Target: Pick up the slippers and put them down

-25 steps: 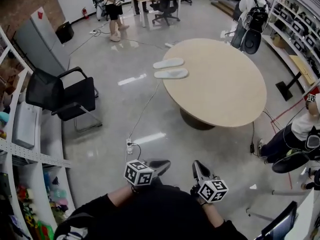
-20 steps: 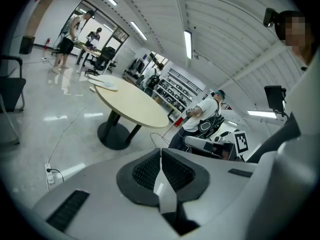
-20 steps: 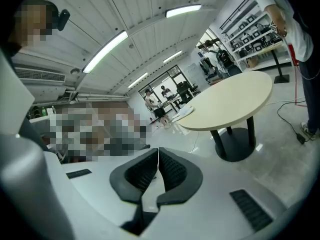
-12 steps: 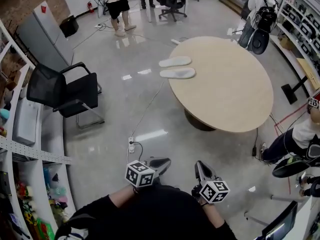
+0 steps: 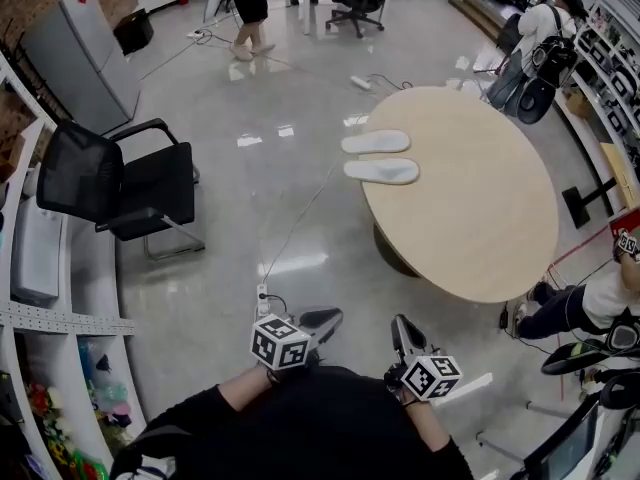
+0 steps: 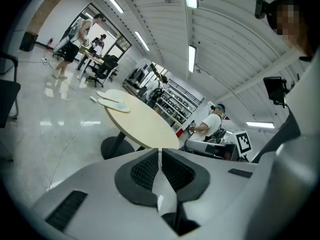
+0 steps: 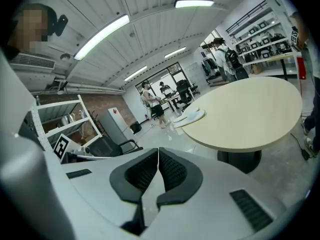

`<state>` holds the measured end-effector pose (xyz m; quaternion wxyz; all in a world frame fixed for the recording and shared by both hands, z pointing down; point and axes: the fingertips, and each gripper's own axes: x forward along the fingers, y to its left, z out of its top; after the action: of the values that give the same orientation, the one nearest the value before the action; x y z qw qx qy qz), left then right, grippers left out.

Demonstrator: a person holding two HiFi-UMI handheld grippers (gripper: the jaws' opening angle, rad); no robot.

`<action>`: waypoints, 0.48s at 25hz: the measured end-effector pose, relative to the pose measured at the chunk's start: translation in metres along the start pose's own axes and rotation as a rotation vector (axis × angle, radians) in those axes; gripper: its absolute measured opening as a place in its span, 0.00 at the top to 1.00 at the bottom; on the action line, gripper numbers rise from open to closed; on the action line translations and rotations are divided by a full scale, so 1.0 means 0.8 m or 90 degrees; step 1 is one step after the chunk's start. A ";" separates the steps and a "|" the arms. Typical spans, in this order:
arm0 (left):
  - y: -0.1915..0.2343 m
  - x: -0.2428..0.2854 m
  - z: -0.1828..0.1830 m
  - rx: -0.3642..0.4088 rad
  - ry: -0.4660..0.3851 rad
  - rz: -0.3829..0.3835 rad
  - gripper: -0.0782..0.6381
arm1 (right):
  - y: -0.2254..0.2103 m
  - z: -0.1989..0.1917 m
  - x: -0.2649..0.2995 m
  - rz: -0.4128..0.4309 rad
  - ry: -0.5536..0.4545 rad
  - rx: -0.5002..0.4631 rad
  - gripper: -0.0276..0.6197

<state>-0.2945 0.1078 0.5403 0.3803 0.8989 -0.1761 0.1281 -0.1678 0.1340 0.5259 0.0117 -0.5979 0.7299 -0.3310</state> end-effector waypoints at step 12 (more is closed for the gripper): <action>0.164 -0.064 0.063 -0.054 -0.074 0.083 0.85 | 0.053 0.044 0.168 0.042 0.035 -0.027 0.93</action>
<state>-0.3900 -0.0030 0.5716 0.3978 0.8745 -0.2614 0.0931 -0.2284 0.0020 0.5286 -0.0099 -0.5641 0.7564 -0.3311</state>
